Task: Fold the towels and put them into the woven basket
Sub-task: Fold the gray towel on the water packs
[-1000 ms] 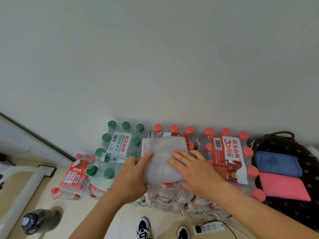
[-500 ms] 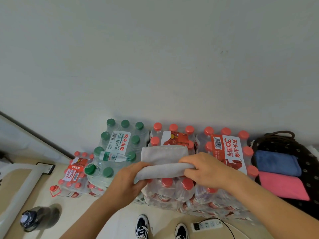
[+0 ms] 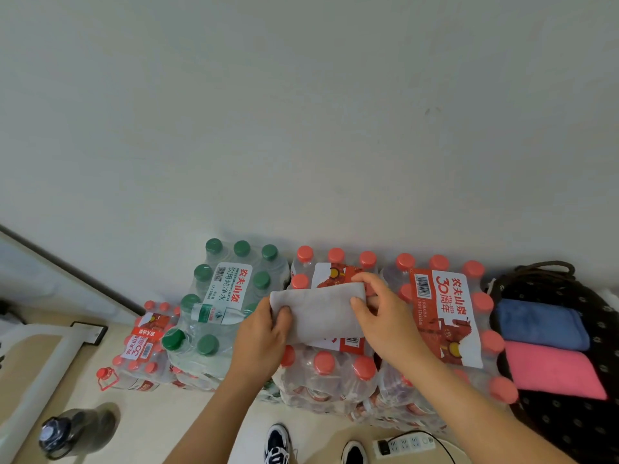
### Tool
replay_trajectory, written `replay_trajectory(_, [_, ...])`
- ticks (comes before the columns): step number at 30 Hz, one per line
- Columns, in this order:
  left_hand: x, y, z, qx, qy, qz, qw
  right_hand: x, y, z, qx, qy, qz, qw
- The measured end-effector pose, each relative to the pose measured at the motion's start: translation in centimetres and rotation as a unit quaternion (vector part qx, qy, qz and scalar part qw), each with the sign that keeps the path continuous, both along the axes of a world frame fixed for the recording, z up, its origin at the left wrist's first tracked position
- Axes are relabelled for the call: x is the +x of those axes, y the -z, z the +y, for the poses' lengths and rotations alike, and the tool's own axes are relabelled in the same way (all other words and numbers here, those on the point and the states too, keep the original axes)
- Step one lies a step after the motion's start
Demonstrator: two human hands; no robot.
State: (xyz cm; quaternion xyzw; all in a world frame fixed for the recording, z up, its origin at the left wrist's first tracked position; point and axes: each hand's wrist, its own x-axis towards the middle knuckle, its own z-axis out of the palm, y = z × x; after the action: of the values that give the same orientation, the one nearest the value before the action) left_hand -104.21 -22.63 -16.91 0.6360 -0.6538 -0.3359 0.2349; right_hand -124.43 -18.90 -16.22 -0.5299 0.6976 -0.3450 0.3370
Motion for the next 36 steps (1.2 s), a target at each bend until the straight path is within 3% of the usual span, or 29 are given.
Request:
replay_trajectory(7, [-1.8,-0.4,-0.6,-0.052,-0.053,-0.054,0.996,1.6,0.7,-0.5,-0.038,0.01,0.119,0.992])
replay_trajectory(13, [-2.1,0.1,0.5,-0.11,-0.028,-0.1,0.988,1.6,0.5,-1.0,-0.034,0.012,0.191,0.981])
replay_trajectory(15, [-1.9,0.5,0.5,-0.17,-0.014,-0.144,0.975,1.8,0.6,-1.1,-0.046,0.0,0.218,0.975])
replay_trajectory(19, [-1.6,0.5,0.0,-0.293,0.052,-0.275,0.914,1.1,1.1,-1.1,-0.112,-0.011,0.313,0.943])
replay_trajectory(22, [-1.1,0.2,-0.1,-0.298,0.143,-0.318,0.889,0.9,1.0,-0.7,-0.126,-0.037,0.363,0.922])
replay_trajectory(25, [-0.1,-0.1,0.1,-0.268,0.189,-0.324,0.887,0.8,0.9,-0.1,-0.097,-0.118,0.383,0.911])
replay_trajectory(27, [0.4,-0.3,0.4,-0.243,0.22,-0.33,0.885,0.2,1.2,-0.1,-0.069,-0.169,0.381,0.906])
replay_trajectory(31, [0.6,-0.2,-0.6,-0.201,0.245,-0.339,0.886,-0.7,1.1,-0.6,-0.027,-0.189,0.309,0.932])
replay_trajectory(36, [1.2,-1.1,-3.5,-0.111,0.25,-0.212,0.938,-0.1,-0.8,-1.5,0.028,-0.114,0.146,0.982])
